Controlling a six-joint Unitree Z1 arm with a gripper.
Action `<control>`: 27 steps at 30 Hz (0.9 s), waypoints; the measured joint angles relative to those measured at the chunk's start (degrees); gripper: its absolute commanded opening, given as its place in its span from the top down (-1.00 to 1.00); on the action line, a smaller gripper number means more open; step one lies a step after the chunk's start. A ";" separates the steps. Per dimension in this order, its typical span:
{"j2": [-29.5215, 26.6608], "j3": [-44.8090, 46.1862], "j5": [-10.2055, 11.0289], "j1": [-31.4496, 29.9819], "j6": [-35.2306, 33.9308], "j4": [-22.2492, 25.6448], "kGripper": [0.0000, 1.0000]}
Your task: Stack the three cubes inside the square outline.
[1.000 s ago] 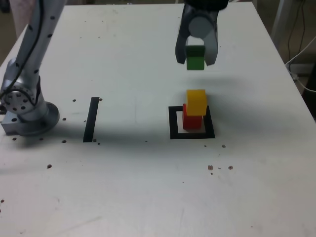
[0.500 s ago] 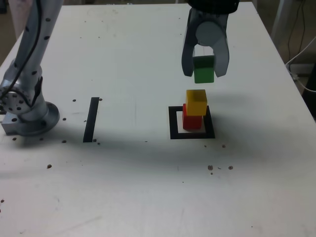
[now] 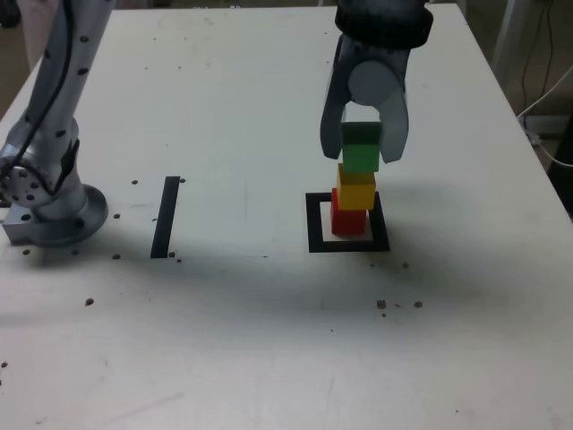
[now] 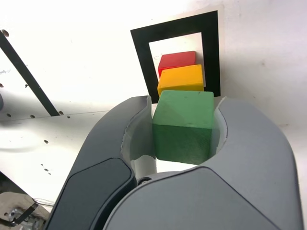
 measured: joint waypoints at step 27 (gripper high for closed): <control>0.66 2.15 -0.12 -0.09 0.05 -0.25 -0.96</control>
